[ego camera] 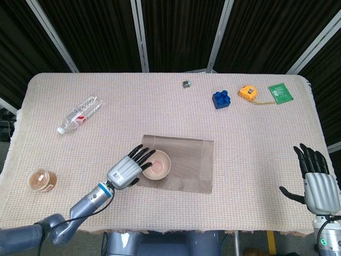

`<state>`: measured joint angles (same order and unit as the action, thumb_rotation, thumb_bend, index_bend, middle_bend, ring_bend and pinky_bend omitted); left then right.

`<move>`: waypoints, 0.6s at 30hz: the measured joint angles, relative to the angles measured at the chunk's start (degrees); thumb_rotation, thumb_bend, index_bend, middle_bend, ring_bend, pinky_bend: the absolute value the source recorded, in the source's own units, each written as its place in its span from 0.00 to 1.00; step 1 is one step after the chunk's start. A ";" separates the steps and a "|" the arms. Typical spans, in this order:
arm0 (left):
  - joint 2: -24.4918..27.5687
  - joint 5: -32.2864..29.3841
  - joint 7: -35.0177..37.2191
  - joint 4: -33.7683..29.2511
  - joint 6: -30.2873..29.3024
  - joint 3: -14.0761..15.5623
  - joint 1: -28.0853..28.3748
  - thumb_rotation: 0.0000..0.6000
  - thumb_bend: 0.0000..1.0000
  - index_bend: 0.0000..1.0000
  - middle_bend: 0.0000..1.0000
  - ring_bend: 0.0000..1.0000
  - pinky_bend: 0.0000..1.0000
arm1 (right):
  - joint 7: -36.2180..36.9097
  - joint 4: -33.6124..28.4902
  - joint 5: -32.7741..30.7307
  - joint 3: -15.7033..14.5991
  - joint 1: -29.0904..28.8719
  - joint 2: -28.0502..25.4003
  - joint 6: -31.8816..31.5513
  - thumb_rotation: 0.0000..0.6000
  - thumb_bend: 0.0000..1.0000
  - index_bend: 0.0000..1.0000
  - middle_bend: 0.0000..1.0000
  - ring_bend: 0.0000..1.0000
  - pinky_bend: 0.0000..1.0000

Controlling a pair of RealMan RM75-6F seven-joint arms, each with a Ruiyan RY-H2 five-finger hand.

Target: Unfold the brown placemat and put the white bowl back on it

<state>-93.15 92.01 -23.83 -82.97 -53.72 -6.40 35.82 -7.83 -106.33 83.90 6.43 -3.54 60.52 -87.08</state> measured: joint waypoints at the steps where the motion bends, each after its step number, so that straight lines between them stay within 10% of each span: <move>1: -1.10 -0.80 -0.50 0.83 0.61 -0.19 0.44 1.00 0.38 0.33 0.00 0.00 0.00 | 0.10 0.02 -0.09 0.01 0.01 -0.03 0.03 1.00 0.00 0.00 0.00 0.00 0.00; 10: -7.15 -3.44 -3.56 6.35 1.26 -0.62 2.66 1.00 0.41 0.67 0.00 0.00 0.00 | 1.53 0.34 -0.78 0.25 0.02 -0.62 0.20 1.00 0.00 0.00 0.00 0.00 0.00; 18: -7.35 -3.56 -3.95 6.72 -0.99 -0.24 2.96 1.00 0.45 0.78 0.00 0.00 0.00 | 2.02 0.15 -0.44 0.17 0.05 -0.88 0.05 1.00 0.00 0.00 0.00 0.00 0.00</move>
<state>-100.51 88.45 -27.77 -76.25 -54.71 -6.64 38.78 -5.81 -106.19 83.46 6.60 -3.50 59.64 -87.03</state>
